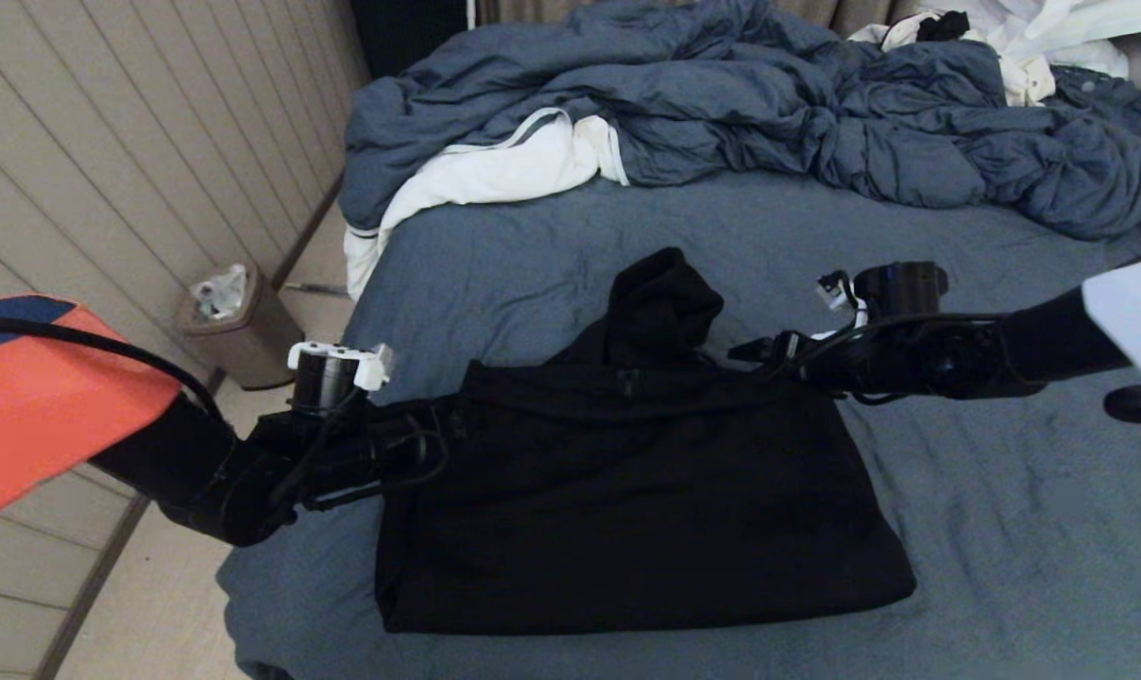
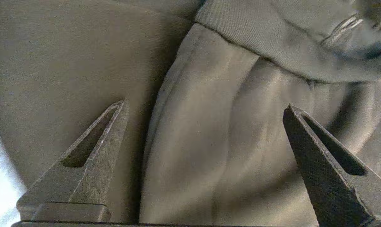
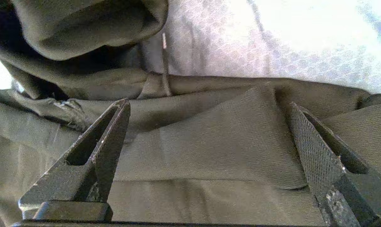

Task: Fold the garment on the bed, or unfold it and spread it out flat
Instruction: Unfold the black sweatshirt

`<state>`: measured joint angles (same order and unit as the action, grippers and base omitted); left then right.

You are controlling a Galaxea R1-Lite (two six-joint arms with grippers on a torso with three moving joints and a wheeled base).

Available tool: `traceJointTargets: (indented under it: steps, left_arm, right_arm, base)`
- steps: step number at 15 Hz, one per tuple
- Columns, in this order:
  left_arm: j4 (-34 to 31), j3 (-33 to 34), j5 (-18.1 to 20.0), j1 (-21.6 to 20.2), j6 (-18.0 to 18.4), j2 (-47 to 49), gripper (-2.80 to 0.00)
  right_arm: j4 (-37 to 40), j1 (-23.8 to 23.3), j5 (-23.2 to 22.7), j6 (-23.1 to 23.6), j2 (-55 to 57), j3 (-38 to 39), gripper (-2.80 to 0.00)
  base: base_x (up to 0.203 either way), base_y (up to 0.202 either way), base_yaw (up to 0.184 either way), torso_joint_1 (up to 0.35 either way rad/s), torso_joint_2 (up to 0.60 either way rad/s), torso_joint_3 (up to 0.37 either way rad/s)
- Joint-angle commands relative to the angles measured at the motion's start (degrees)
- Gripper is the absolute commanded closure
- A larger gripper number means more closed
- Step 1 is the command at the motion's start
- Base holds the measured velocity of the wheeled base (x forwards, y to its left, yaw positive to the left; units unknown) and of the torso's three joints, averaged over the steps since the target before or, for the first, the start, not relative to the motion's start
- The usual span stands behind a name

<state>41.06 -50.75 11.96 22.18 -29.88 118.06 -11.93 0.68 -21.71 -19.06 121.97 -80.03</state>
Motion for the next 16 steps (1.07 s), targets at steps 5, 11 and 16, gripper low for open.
traceJointTargets:
  steps: [5,11,16]
  left_arm:
    - [5.00,-7.33,-2.81,1.71,2.14,8.32,-2.80]
    - [5.04,-11.09,-3.13,2.78,4.76,9.51,-2.80]
    - [5.01,-12.71,-5.04,4.06,7.93,8.97,-2.80]
  right_arm:
    - [-0.02,0.06,-0.17,-0.10,-0.33,0.14,-2.80]
    - [-0.11,0.02,-0.17,-0.10,-0.41,0.32,-2.80]
    - [-0.11,-0.07,-0.17,-0.10,-0.41,0.32,-2.80]
  base:
    - [0.000,0.000,0.000,0.000,0.00,0.000]
    - [0.000,0.000,0.000,0.000,0.00,0.000]
    - [0.000,0.000,0.000,0.000,0.00,0.000]
